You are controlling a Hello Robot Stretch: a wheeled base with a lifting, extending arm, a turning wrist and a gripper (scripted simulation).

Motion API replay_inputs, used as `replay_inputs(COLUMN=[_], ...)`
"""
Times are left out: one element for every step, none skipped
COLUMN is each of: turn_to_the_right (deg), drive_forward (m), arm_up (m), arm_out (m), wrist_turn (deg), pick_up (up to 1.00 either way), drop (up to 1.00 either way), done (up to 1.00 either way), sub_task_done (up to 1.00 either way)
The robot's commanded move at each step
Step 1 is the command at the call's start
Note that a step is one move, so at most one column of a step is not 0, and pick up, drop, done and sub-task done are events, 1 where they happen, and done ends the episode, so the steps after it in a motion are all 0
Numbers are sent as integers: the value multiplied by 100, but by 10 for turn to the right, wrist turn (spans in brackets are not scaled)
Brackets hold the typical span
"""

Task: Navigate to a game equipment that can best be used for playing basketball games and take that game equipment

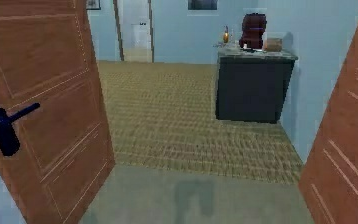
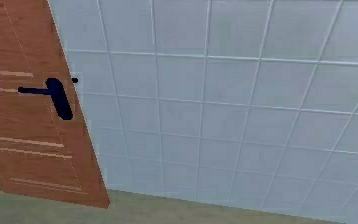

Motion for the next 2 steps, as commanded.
replay_inputs(turn_to_the_right=[-30, 0], drive_forward=[0, 100], arm_up=[0, 0], arm_out=[0, 0], wrist_turn=[0, 0], pick_up=[0, 0], drop=[0, 0], done=[0, 0], sub_task_done=[0, 0])
